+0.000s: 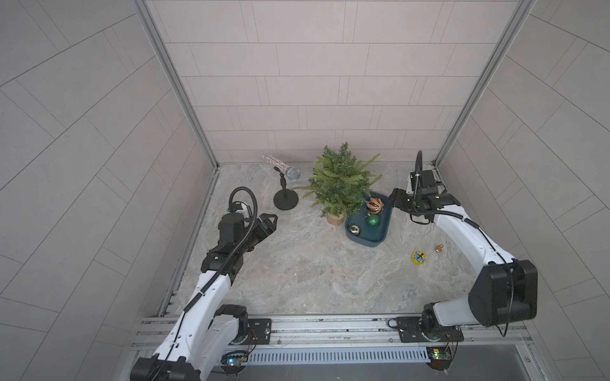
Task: Decorate the small christmas tree with ornaments
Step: Pick up an ornament from the container.
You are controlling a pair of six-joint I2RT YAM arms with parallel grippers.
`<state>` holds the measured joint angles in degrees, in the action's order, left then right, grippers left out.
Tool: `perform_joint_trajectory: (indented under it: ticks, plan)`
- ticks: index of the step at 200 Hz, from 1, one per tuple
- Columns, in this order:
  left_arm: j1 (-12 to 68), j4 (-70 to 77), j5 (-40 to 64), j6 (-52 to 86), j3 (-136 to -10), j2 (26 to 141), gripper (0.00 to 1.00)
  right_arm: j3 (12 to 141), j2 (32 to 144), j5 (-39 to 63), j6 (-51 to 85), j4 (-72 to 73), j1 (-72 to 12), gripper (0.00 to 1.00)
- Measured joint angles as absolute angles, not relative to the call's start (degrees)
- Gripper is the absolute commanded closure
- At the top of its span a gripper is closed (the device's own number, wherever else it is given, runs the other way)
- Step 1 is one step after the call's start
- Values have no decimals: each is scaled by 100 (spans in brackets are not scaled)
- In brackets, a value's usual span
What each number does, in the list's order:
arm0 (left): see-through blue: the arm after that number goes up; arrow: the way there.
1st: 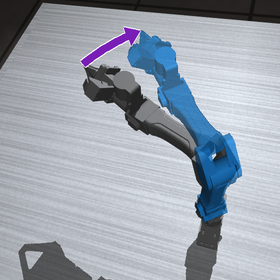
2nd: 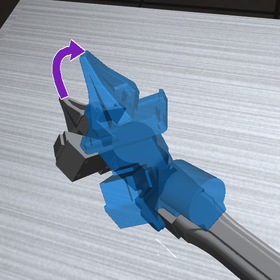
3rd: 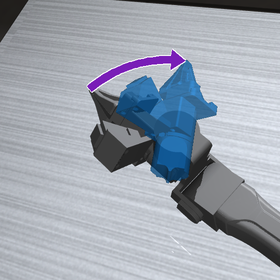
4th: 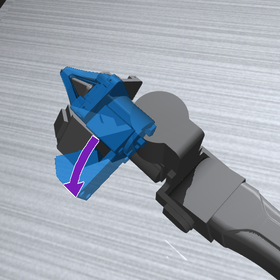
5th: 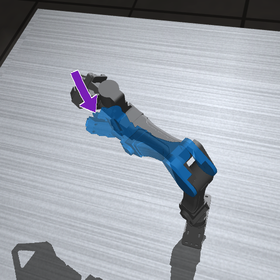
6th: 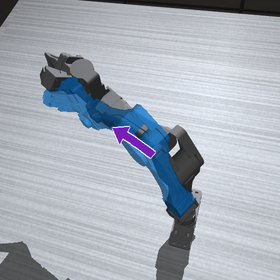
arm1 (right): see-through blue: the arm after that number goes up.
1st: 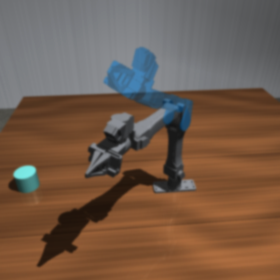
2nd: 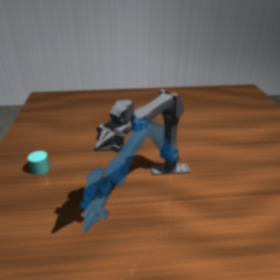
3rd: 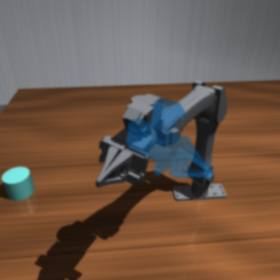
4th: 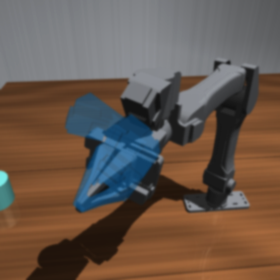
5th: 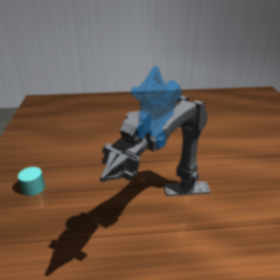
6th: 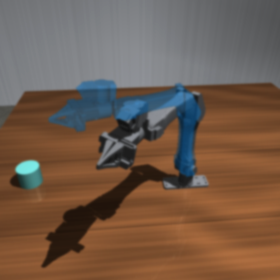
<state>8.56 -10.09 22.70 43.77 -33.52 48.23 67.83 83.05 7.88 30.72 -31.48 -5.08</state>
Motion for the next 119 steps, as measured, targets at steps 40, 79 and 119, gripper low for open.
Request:
perform_joint_trajectory:
  ticks: [40, 79, 119]
  plan:
    - [1894, -1559, 2311, 3986, -3795, 4821, 19, 7242, 8882, 766, 2930, -3529, -679, 27]
    - [2567, -1653, 2274, 3876, -3806, 4923, 17, 7666, 9476, 751, 2888, -3586, -808, 21]
    - [2965, -1658, 2171, 3874, -3802, 4963, 15, 8176, 10171, 720, 2871, -3627, -849, 21]
